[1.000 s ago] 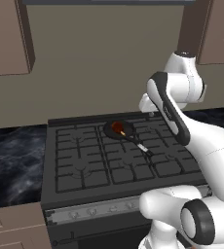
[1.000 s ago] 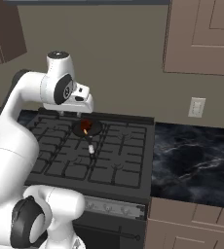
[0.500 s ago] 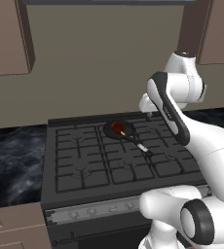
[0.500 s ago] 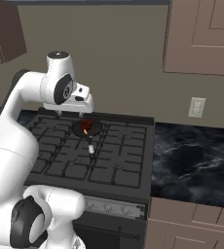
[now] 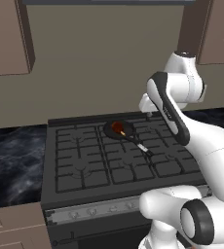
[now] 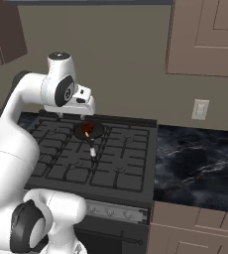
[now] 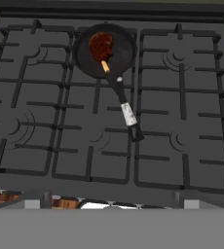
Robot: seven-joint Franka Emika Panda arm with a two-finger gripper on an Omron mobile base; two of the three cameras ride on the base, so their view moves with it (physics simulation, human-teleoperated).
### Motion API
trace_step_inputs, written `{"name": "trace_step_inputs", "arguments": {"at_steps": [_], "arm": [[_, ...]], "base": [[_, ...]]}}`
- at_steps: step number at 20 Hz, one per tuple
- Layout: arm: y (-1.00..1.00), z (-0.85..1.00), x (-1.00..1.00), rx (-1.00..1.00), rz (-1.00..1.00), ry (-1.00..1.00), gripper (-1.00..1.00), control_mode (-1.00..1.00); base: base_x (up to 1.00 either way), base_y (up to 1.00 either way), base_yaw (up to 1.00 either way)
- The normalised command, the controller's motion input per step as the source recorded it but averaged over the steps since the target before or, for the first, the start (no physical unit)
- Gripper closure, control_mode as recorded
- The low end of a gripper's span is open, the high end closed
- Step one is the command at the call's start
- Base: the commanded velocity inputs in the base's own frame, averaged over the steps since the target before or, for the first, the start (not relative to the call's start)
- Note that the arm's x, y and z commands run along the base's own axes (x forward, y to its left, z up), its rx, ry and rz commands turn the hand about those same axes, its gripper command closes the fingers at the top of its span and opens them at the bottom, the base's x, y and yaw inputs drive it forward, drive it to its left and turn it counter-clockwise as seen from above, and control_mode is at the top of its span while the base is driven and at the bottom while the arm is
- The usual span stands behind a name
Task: Pick up the pan with the steak in it and place it on the dining table. Then place the steak on the plate.
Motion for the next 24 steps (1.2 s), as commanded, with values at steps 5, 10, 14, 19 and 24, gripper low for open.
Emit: {"name": "trace_step_inputs", "arguments": {"at_steps": [5, 10, 14, 19, 24], "arm": [[0.0, -0.07, -0.04, -0.01, 0.0, -0.02, -1.0, -1.0], [-0.02, -0.15, 0.0, -0.02, 0.04, 0.0, -1.0, -1.0], [-0.04, -0.23, 0.0, -0.04, 0.1, 0.0, -1.0, -1.0], [-0.06, -0.32, 0.0, -0.02, 0.12, 0.0, -1.0, -1.0], [-0.05, -0.43, 0.03, -0.03, 0.16, 0.0, -1.0, -1.0]], "base": [[0.0, 0.0, 0.0], [0.0, 0.0, 0.0], [0.0, 0.0, 0.0], [0.0, 0.0, 0.0], [0.0, 0.0, 0.0]]}}
